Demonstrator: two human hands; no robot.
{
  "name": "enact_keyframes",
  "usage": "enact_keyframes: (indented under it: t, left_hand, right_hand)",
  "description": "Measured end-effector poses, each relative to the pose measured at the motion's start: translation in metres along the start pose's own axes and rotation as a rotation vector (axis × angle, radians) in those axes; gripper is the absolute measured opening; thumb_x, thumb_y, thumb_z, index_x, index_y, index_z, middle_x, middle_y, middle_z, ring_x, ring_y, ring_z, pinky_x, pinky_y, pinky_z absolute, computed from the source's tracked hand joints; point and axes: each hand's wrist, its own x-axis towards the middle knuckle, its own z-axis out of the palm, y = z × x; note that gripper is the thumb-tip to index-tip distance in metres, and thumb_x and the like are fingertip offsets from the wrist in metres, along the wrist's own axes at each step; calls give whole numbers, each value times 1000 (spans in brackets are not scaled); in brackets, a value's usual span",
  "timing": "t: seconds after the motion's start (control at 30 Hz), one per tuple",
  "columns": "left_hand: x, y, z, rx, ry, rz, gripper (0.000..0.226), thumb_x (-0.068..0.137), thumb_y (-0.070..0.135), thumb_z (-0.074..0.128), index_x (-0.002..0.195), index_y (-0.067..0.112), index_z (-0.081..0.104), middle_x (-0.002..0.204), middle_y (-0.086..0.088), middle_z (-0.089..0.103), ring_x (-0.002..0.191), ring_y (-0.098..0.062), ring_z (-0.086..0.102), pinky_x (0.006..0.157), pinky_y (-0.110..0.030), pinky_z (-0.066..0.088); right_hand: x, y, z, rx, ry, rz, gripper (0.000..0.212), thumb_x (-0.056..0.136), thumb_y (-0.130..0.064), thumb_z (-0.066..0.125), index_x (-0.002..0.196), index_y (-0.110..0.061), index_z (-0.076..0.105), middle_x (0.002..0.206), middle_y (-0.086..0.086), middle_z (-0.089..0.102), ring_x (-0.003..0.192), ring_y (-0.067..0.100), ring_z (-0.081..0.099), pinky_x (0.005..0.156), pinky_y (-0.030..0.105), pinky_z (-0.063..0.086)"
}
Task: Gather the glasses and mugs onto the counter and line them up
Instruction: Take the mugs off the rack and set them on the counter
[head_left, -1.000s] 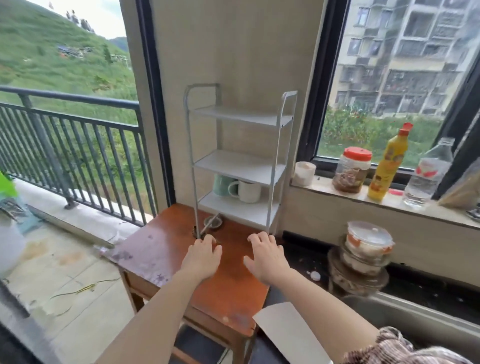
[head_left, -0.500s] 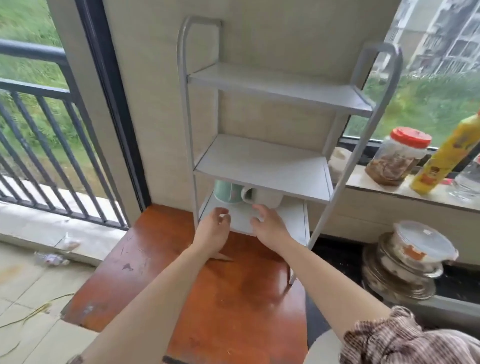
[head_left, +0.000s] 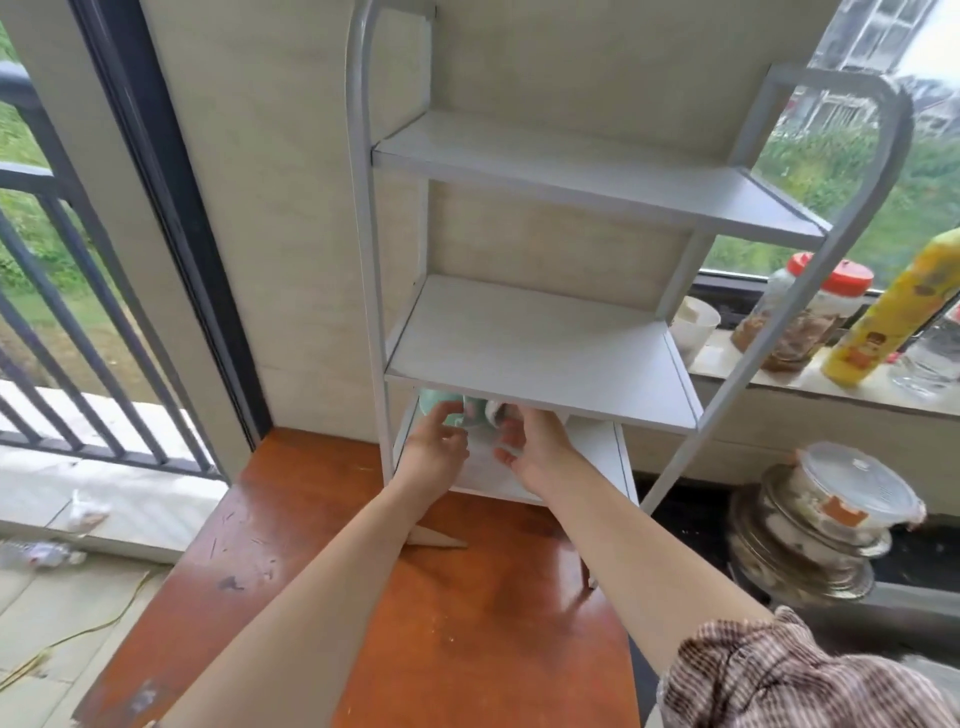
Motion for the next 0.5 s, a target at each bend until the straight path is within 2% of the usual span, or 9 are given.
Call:
enact_keyframes:
  t: [0.07, 0.13, 0.27, 0.37, 0.43, 0.5]
  left_hand:
    - [3, 3, 2, -88, -37, -77, 33, 93, 9, 45, 118, 28, 51, 106, -6, 62, 82, -16, 63, 67, -28, 54]
    - [6, 4, 3, -179, -67, -147, 32, 92, 9, 46, 118, 27, 52, 104, -6, 62, 87, -18, 63, 68, -29, 53]
    - [10, 8, 3, -320, -70, -221, 10, 93, 22, 51, 95, 21, 60, 104, -8, 64, 90, -21, 63, 72, -33, 55]
    - [4, 11, 11, -320, -53, -225, 22, 92, 41, 52, 88, 22, 61, 98, -6, 66, 88, -20, 64, 69, -30, 54]
    - [-4, 7, 16, -239, -17, -168, 32, 92, 48, 48, 86, 19, 60, 87, -5, 64, 82, -20, 63, 71, -30, 54]
    - [-15, 5, 18, -207, 14, -120, 37, 92, 51, 46, 82, 17, 58, 77, -5, 59, 72, -19, 59, 66, -28, 51]
  right_hand:
    - [-3, 1, -6, 7, 30, 12, 16, 89, -32, 51, 89, -16, 56, 78, 1, 51, 66, 16, 45, 61, 30, 39]
    - [-8, 1, -15, -28, 40, 24, 18, 86, -32, 52, 90, -15, 58, 75, 2, 50, 61, 15, 42, 59, 28, 37]
    - [-20, -1, -37, -124, 7, 28, 28, 89, -36, 51, 81, -11, 59, 81, 6, 55, 62, 18, 50, 57, 27, 38]
    - [-30, -6, -48, -231, 48, 28, 34, 91, -40, 51, 84, -8, 59, 91, 10, 64, 66, 21, 59, 58, 27, 45]
    - [-39, -6, -53, -296, 96, 20, 37, 91, -42, 51, 90, -6, 61, 89, 11, 67, 64, 21, 60, 61, 28, 49]
    - [-47, -4, -58, -328, 133, 2, 40, 93, -43, 52, 89, -5, 63, 84, 9, 68, 61, 20, 60, 65, 28, 53]
